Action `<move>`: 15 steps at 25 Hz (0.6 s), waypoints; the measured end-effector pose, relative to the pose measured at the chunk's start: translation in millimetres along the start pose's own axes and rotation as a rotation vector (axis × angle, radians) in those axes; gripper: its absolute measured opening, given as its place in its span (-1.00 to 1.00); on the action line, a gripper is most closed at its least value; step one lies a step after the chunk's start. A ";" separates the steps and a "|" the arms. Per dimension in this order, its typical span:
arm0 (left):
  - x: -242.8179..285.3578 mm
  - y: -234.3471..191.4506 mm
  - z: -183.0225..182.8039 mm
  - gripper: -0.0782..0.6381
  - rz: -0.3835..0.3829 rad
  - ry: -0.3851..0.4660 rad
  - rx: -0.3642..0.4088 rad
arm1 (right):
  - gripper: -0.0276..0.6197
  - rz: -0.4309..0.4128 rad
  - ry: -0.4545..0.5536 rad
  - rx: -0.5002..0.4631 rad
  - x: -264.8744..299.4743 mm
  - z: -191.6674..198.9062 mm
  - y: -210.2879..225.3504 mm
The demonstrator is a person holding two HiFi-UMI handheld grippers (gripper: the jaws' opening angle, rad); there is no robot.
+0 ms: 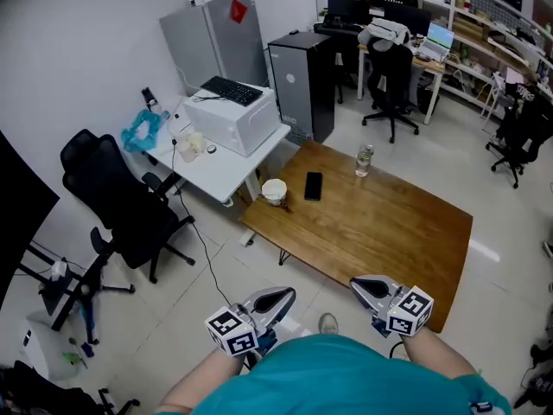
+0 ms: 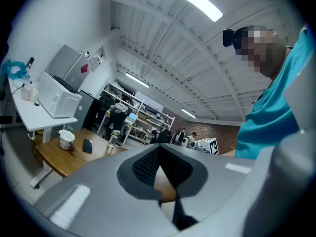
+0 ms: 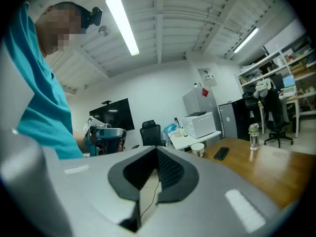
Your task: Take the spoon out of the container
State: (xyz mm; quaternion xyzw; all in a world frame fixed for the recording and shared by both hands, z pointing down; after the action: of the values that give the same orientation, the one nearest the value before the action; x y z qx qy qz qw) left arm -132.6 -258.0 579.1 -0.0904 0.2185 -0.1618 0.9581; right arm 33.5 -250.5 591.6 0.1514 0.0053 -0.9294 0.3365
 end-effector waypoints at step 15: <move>78.6 -290.1 72.5 -0.78 -0.203 -0.125 0.187 | -0.91 -0.178 0.005 -0.011 164.8 82.6 213.1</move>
State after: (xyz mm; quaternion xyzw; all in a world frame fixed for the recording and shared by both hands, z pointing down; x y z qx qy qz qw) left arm -111.6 -548.1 683.7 -0.0323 0.1320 -0.2714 0.9528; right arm 24.2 -527.4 643.0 0.1507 0.0248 -0.9553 0.2533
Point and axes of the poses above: the fingertips, and each gripper's own axes: x forward along the fingers, y to its right, z out of its underside, the point moved 2 cm from there along -x, backward along the fingers, and after that the axes turned 14 degrees about y, right-handed, at the moved point
